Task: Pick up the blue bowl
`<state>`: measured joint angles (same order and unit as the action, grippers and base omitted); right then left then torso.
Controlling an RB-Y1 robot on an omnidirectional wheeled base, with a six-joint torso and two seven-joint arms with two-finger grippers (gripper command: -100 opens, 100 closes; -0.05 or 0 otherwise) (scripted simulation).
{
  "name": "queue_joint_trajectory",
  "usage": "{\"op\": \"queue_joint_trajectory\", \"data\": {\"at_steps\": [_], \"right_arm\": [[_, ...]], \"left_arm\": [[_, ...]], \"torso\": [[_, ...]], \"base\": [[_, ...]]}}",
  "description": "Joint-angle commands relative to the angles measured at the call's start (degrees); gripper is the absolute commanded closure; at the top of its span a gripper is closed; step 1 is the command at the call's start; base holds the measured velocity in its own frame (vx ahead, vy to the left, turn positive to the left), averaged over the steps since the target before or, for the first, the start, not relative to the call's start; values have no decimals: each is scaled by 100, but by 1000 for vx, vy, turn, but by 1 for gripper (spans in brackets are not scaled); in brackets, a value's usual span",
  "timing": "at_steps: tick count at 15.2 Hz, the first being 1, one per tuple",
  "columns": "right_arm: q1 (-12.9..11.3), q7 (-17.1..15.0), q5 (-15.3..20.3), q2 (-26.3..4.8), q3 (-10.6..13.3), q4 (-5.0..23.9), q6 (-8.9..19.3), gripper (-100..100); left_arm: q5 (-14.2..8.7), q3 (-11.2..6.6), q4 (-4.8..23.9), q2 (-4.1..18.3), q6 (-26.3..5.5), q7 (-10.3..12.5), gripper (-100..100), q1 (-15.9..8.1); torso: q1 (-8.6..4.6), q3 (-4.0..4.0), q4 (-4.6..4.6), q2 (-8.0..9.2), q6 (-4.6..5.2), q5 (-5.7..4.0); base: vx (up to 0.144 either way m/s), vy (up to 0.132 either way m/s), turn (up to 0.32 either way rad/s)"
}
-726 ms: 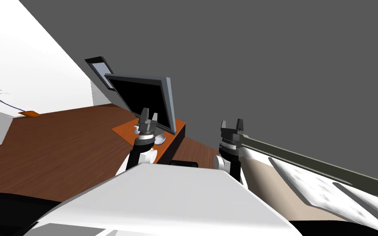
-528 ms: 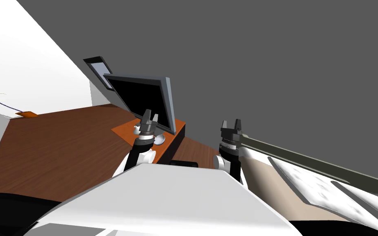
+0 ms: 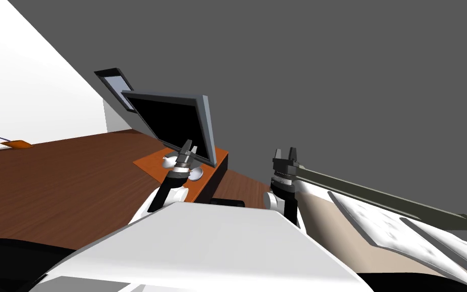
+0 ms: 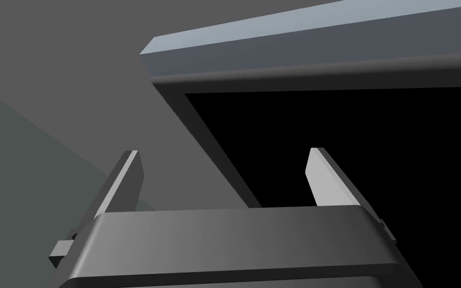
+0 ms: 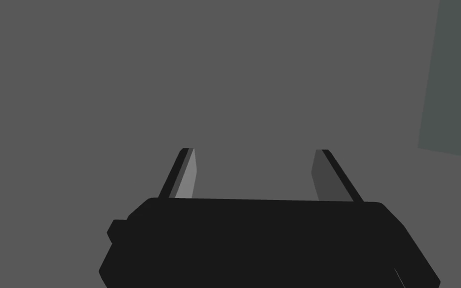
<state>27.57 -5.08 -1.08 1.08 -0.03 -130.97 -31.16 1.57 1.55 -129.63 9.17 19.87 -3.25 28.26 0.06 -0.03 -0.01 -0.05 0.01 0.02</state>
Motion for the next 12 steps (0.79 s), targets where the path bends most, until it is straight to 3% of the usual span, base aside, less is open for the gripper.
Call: {"op": "queue_joint_trajectory", "data": {"at_steps": [1,2,4,12], "right_arm": [[0,0,0,0,0,0,0,0],[0,0,0,0,0,0,0,0],[0,0,0,0,0,0,0,0],[0,0,0,0,0,0,0,0]], "left_arm": [[-48,-39,86,60,-174,21,-100,-1],[-118,-98,169,135,-386,49,-100,9],[-118,-98,169,135,-397,49,-100,9],[-444,-371,552,359,-1307,179,-100,52]], "torso": [[0,0,0,0,0,0],[-1,0,0,0,0,0],[-1,0,0,0,0,0],[-1,0,0,0,-1,0]], "base": [[9,6,-45],[10,7,-56],[8,7,-22],[11,6,-51]]}}
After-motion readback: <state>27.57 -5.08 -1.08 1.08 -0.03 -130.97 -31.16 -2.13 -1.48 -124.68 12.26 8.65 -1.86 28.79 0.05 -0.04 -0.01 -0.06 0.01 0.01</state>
